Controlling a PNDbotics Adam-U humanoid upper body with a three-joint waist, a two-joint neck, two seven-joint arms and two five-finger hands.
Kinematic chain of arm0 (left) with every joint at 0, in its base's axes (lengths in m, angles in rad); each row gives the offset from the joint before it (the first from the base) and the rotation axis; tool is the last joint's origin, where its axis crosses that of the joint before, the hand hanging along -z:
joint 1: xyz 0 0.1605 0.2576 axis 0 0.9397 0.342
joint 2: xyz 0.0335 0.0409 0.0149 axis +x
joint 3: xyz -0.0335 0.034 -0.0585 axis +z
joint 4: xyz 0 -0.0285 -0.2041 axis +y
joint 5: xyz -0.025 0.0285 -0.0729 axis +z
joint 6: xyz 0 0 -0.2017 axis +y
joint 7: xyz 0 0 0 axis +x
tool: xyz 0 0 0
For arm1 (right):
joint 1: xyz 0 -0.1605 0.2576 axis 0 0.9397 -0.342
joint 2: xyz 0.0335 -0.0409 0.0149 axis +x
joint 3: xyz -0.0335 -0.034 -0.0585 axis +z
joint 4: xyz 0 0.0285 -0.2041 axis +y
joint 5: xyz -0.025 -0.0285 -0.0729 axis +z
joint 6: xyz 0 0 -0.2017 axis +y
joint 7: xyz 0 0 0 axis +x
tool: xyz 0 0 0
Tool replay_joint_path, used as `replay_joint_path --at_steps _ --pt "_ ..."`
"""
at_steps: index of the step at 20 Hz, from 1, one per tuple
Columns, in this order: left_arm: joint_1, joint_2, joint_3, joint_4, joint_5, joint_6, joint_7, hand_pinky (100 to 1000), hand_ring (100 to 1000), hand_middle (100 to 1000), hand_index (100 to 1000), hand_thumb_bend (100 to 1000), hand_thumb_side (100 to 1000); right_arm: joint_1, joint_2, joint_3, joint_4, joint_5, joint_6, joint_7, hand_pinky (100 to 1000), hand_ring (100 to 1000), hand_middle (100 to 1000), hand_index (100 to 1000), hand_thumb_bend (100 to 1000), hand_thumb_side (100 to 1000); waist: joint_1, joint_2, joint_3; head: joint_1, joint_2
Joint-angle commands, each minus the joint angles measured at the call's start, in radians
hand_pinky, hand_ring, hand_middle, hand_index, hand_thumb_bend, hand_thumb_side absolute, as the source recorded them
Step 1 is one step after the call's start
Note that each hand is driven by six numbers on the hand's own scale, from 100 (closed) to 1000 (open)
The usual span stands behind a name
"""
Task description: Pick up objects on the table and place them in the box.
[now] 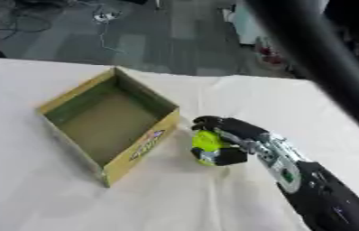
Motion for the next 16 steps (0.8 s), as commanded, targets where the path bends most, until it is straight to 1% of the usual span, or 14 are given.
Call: replay_joint_path --at_steps 1,4,5,6,7,8,9,13,16 --pt "-0.006 0.021 0.006 -0.014 -0.004 -0.003 0.003 445 537 724 738 100 718 -0.001 -0.037 -0.004 -0.031 0.005 -0.002 0.02 818 905 978 954 343 808 0.008 -0.016 -0.004 -0.007 -0.004" --pt "-0.003 0.022 0.007 -0.014 -0.005 -0.004 0.005 445 537 724 738 100 718 0.005 -0.037 -0.002 -0.034 0.019 0.004 0.053 826 911 987 964 359 776 0.01 -0.017 -0.006 -0.004 -0.003" --pt "-0.003 0.023 0.008 -0.014 -0.006 -0.004 0.006 446 537 724 738 100 717 0.008 -0.035 -0.001 -0.032 0.024 0.006 0.066 819 910 992 972 363 744 0.011 -0.017 -0.007 -0.003 -0.003" --pt "-0.002 0.023 0.008 -0.014 -0.007 -0.004 0.006 446 537 724 738 100 717 0.009 -0.033 -0.001 -0.028 0.028 0.009 0.079 814 910 993 974 363 735 0.012 -0.016 -0.007 -0.002 -0.003" --pt "-0.002 0.023 0.008 -0.014 -0.007 -0.005 0.007 446 538 724 738 100 717 0.01 -0.03 -0.001 -0.024 0.032 0.011 0.091 800 910 996 977 362 695 0.012 -0.015 -0.008 0.001 -0.003" --pt "-0.002 0.023 0.008 -0.014 -0.007 -0.005 0.007 446 538 724 738 100 717 0.01 -0.028 -0.002 -0.021 0.035 0.013 0.1 801 910 996 977 362 700 0.013 -0.015 -0.008 0.003 -0.003" --pt "-0.003 0.023 0.008 -0.014 -0.008 -0.005 0.007 446 538 724 738 100 717 0.009 -0.026 -0.003 -0.017 0.039 0.015 0.107 784 908 997 980 370 671 0.013 -0.013 -0.007 0.006 -0.003" --pt "-0.008 0.02 0.008 -0.014 -0.008 -0.006 0.007 446 538 724 738 100 716 0.004 -0.017 -0.007 -0.003 0.057 0.017 0.124 751 901 995 985 384 638 0.014 -0.008 -0.003 0.011 -0.003" --pt "-0.015 0.016 0.007 -0.014 -0.007 -0.006 0.007 445 537 724 738 100 716 0.002 -0.01 -0.01 0.01 0.077 0.012 0.127 690 890 993 988 385 614 0.013 -0.004 0.003 0.018 -0.004"
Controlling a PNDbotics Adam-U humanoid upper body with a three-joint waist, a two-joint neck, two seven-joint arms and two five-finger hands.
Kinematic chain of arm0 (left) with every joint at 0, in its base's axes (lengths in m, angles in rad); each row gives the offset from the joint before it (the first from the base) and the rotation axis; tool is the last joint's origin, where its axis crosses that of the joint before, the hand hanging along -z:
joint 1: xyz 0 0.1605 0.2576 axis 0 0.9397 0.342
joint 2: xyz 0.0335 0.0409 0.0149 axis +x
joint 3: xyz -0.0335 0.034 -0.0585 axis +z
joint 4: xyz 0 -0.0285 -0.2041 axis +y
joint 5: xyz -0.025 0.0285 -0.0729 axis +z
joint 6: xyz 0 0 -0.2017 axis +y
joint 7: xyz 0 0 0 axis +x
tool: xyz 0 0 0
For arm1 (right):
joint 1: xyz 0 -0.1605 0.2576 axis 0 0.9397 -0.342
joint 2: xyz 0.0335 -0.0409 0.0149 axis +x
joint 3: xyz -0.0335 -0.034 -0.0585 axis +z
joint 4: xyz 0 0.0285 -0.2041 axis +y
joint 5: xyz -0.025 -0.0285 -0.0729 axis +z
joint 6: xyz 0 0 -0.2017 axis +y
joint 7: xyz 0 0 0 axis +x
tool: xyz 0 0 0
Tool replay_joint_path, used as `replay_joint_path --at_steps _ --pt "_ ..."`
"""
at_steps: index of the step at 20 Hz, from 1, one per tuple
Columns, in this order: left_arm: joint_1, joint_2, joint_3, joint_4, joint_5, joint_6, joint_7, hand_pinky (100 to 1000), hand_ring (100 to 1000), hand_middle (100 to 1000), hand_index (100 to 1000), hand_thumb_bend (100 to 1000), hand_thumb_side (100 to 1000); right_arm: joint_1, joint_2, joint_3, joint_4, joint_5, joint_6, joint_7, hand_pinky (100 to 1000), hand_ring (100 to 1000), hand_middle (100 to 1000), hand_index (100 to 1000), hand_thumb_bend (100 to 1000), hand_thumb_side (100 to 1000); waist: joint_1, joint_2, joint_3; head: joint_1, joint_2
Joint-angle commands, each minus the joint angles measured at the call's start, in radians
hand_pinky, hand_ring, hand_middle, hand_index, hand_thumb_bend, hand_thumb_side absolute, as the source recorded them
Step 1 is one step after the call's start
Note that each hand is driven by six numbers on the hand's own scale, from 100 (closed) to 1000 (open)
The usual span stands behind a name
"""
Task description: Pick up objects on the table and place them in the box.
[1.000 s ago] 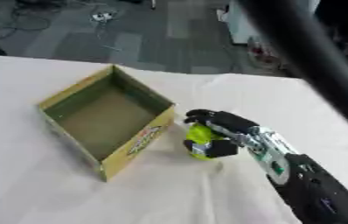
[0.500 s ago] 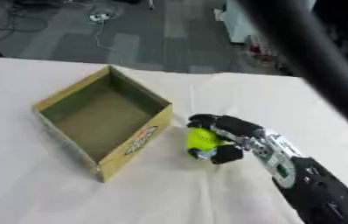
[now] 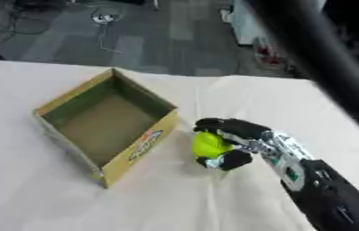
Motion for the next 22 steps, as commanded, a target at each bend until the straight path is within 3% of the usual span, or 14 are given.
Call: replay_joint_path --at_steps 1,12,13,14,15,16,17,18,19,20,21,22 --pt "-0.022 0.014 0.007 -0.014 -0.003 -0.002 0.002 446 537 724 738 100 716 -0.002 -0.004 -0.001 0.025 0.03 -0.005 0.01 667 886 991 990 389 603 0.007 -0.004 0.005 0.016 -0.004" --pt "-0.047 0.0 0.004 -0.014 0.003 0.0 -0.003 445 537 724 739 100 717 -0.008 0.022 -0.016 0.09 0.055 0.003 0.009 568 855 992 993 394 593 0.004 0.01 0.028 0.014 -0.02" --pt "-0.048 -0.001 0.004 -0.014 0.004 0.0 -0.004 445 537 724 739 100 717 -0.007 0.023 -0.017 0.092 0.057 0.003 0.006 459 815 978 983 370 559 0.004 0.01 0.029 0.012 -0.021" --pt "-0.049 -0.001 0.004 -0.014 0.004 0.0 -0.005 445 537 724 739 100 717 -0.007 0.024 -0.018 0.094 0.057 0.005 0.001 492 827 982 985 375 565 0.004 0.011 0.03 0.01 -0.021" --pt "-0.049 -0.001 0.004 -0.014 0.004 0.0 -0.005 445 537 724 739 100 717 -0.006 0.025 -0.019 0.096 0.057 0.006 -0.004 193 699 940 961 338 511 0.004 0.011 0.03 0.009 -0.022" --pt "-0.049 -0.001 0.004 -0.014 0.004 0.0 -0.006 444 537 724 739 100 716 -0.005 0.025 -0.022 0.096 0.054 0.011 -0.014 287 736 941 958 287 444 0.004 0.01 0.031 0.008 -0.021" --pt "-0.049 -0.001 0.004 -0.014 0.005 0.0 -0.006 444 537 724 739 100 716 -0.004 0.026 -0.022 0.097 0.048 0.016 -0.022 100 433 845 910 259 410 0.004 0.009 0.032 0.007 -0.021" --pt "-0.047 -0.001 0.004 -0.014 0.005 0.001 -0.007 444 537 724 739 100 716 -0.002 0.028 -0.024 0.095 0.03 0.016 -0.034 100 433 834 898 180 344 0.005 0.007 0.032 0.004 -0.021" --pt "-0.046 -0.001 0.004 -0.014 0.005 0.001 -0.007 444 537 724 739 100 716 -0.001 0.026 -0.024 0.094 0.01 0.017 -0.045 100 249 730 830 180 344 0.005 0.006 0.031 0.003 -0.021" --pt "-0.045 0.0 0.004 -0.014 0.005 0.001 -0.007 444 537 724 739 100 715 -0.001 0.024 -0.027 0.089 -0.01 0.02 -0.065 100 100 465 622 100 297 0.006 0.004 0.03 0.001 -0.023" --pt "-0.044 0.0 0.004 -0.014 0.005 0.001 -0.008 444 537 724 739 100 716 0.0 0.022 -0.029 0.084 -0.029 0.024 -0.087 100 100 280 398 100 310 0.006 0.004 0.03 0.0 -0.023" --pt "-0.043 0.001 0.005 -0.014 0.005 0.001 -0.008 444 537 724 739 100 716 -0.002 0.019 -0.031 0.072 -0.051 0.024 -0.12 100 100 175 277 100 343 0.007 0.002 0.029 0.0 -0.022"
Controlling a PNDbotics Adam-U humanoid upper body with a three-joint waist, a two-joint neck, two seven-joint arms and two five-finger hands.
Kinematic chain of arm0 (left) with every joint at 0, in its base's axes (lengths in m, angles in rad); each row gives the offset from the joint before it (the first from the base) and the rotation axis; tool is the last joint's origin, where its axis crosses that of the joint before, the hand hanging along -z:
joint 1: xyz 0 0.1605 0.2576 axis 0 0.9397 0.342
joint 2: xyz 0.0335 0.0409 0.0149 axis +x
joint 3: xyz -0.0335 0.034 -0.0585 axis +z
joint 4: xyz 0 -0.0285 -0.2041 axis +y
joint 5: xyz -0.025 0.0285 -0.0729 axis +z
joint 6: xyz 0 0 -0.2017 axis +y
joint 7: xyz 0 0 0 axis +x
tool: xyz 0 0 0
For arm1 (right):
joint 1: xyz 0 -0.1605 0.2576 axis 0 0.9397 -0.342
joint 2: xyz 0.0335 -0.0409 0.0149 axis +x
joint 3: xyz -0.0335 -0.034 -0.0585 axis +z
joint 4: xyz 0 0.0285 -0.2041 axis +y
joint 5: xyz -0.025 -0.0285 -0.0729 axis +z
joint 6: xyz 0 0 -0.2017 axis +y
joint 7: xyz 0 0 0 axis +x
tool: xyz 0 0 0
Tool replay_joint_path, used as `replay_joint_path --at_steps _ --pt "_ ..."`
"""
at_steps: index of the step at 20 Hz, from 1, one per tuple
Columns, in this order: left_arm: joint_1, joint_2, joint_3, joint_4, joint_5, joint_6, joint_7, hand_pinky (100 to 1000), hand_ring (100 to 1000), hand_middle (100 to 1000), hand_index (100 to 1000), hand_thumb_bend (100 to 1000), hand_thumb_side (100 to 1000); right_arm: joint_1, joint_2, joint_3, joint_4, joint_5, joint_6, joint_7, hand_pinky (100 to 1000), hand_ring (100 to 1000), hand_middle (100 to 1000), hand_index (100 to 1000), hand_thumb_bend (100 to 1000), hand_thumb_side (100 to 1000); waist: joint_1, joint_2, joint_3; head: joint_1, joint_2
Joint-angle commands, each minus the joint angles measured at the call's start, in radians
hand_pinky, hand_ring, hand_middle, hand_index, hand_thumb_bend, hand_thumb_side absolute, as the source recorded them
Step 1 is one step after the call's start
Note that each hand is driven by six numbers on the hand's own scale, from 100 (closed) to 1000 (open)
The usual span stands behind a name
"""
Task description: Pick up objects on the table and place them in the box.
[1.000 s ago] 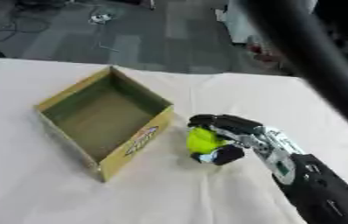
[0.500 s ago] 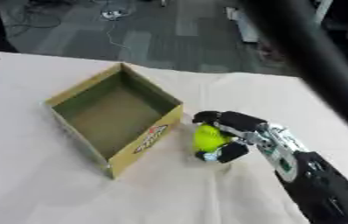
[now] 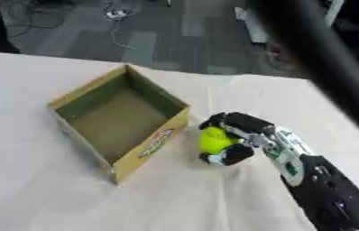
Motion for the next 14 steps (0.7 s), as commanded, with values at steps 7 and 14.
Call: replay_joint_path --at_steps 7,14 --pt "-0.004 0.012 0.005 -0.014 0.002 -0.001 -0.005 444 537 723 739 100 717 0.01 -0.038 0.026 -0.064 -0.066 0.025 -0.217 100 100 100 113 100 430 0.007 -0.015 -0.004 -0.02 -0.016" --pt "0.008 0.018 0.006 -0.014 0.002 0.001 -0.006 444 537 723 739 100 717 0.001 -0.062 0.033 -0.149 -0.13 0.099 -0.198 100 100 100 109 100 478 0.008 -0.029 -0.012 -0.015 -0.008"
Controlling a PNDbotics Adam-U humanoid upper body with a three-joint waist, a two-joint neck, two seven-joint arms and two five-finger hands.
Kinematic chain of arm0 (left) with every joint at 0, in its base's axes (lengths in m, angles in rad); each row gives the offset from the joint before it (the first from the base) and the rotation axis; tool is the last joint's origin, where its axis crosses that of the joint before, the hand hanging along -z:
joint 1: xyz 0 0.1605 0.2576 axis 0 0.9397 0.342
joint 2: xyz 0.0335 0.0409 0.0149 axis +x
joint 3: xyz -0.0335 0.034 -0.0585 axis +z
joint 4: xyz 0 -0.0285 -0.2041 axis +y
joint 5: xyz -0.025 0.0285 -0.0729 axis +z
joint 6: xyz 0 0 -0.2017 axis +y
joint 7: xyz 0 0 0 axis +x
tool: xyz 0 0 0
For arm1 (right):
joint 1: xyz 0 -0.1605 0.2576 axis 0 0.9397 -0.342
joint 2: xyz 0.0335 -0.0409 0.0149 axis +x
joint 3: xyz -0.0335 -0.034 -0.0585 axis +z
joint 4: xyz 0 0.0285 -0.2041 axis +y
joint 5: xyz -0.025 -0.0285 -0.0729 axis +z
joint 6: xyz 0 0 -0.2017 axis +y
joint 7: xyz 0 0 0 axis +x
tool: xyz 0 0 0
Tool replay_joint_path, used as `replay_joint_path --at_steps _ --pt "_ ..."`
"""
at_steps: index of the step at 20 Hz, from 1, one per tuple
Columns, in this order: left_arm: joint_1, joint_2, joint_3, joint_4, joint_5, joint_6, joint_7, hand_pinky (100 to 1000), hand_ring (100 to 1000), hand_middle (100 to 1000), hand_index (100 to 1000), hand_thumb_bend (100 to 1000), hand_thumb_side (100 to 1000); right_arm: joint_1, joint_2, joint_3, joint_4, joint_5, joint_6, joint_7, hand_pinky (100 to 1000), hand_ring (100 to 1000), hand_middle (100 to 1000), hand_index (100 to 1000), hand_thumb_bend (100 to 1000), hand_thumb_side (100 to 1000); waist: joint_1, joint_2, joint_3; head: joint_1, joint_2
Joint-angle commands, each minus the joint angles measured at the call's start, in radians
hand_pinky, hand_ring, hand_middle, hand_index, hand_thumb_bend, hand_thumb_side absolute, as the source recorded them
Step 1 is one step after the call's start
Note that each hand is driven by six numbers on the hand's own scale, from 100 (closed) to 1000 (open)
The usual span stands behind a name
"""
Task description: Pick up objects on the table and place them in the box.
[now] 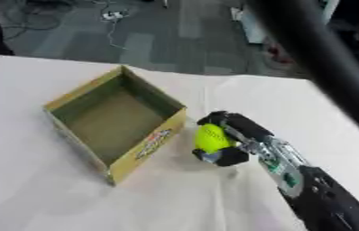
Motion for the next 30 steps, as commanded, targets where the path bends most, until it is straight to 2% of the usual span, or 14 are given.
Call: replay_joint_path --at_steps 1,8,11,19,26,30 --pt "-0.003 0.018 0.006 -0.014 0.002 0.001 -0.003 444 537 723 739 100 717 -0.019 -0.044 -0.005 -0.068 -0.041 0.042 0.016 100 100 100 109 100 416 0.007 -0.021 -0.005 -0.005 -0.006" --pt "0.011 0.023 0.008 -0.014 0.0 0.006 -0.001 444 537 723 738 100 717 -0.034 -0.088 -0.006 -0.232 -0.069 0.165 0.064 100 100 100 100 100 376 0.006 -0.039 -0.015 -0.002 0.0" --pt "0.014 0.025 0.009 -0.014 -0.001 0.007 -0.001 444 537 723 738 100 717 -0.046 -0.1 -0.005 -0.287 -0.082 0.197 0.075 100 100 100 100 100 375 0.006 -0.042 -0.017 -0.004 -0.004" --pt "0.005 0.02 0.006 -0.014 0.001 0.007 -0.002 445 538 723 738 100 717 -0.099 -0.107 0.002 -0.351 -0.142 0.221 0.053 100 100 100 100 100 355 0.001 -0.046 -0.01 -0.017 -0.011" --pt "-0.022 0.0 0.0 -0.014 0.013 0.008 -0.005 446 538 722 739 100 717 -0.129 -0.098 0.008 -0.331 -0.16 0.208 0.013 100 100 100 100 100 340 -0.006 -0.044 0.019 -0.033 -0.015" --pt "-0.044 -0.018 0.0 -0.014 0.023 0.012 -0.005 445 538 722 739 100 717 -0.148 -0.093 -0.003 -0.314 -0.181 0.202 -0.028 100 100 100 101 100 339 -0.013 -0.039 0.047 -0.046 -0.038"
